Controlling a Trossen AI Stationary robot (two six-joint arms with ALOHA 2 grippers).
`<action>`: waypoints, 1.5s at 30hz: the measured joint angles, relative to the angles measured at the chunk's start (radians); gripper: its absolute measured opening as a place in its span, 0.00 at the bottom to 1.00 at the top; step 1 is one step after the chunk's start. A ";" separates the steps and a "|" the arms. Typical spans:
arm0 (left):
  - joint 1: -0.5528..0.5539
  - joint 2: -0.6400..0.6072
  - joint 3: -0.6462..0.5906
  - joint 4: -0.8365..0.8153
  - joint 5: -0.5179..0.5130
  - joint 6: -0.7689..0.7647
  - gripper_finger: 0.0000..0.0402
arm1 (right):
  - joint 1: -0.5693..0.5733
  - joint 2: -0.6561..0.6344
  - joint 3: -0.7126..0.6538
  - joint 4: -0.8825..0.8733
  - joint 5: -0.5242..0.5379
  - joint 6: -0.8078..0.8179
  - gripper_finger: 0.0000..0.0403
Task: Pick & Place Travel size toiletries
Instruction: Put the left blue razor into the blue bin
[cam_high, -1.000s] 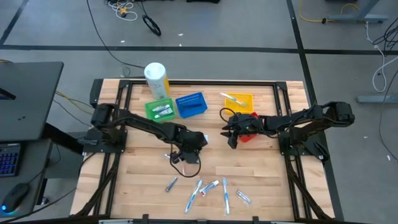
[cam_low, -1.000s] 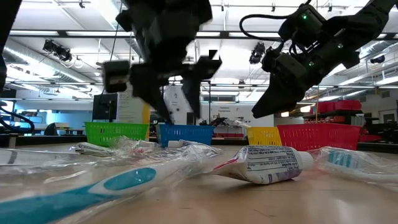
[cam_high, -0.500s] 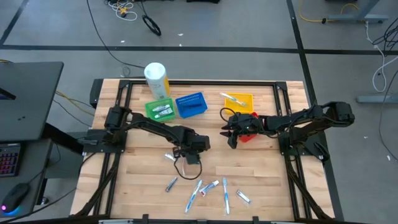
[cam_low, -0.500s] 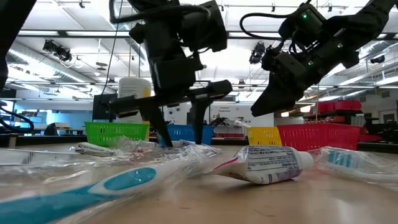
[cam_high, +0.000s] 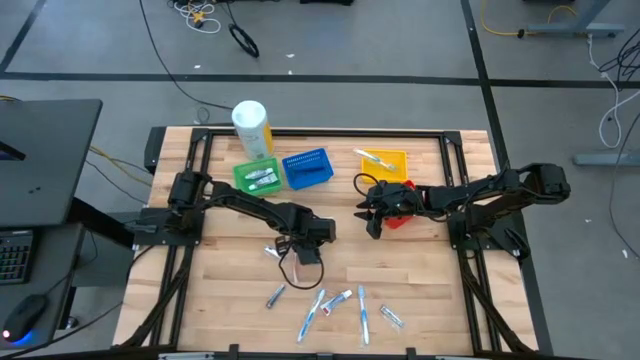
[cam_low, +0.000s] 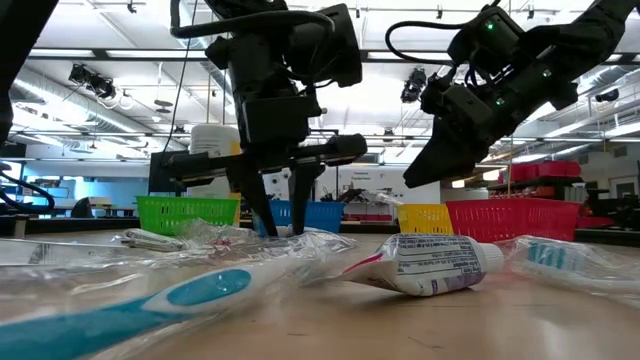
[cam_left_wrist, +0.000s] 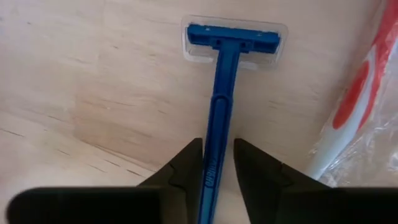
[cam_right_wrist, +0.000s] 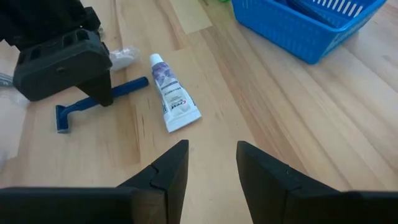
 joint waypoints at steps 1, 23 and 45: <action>0.000 0.000 0.000 -0.002 0.000 -0.014 0.22 | 0.000 0.000 0.000 0.000 0.000 0.000 0.36; 0.031 -0.079 0.151 -0.263 -0.191 -0.393 0.09 | 0.000 0.000 0.000 0.000 0.001 0.000 0.36; 0.572 -0.180 0.116 -0.037 0.010 -0.848 0.10 | 0.002 0.000 0.000 -0.014 0.000 0.041 0.36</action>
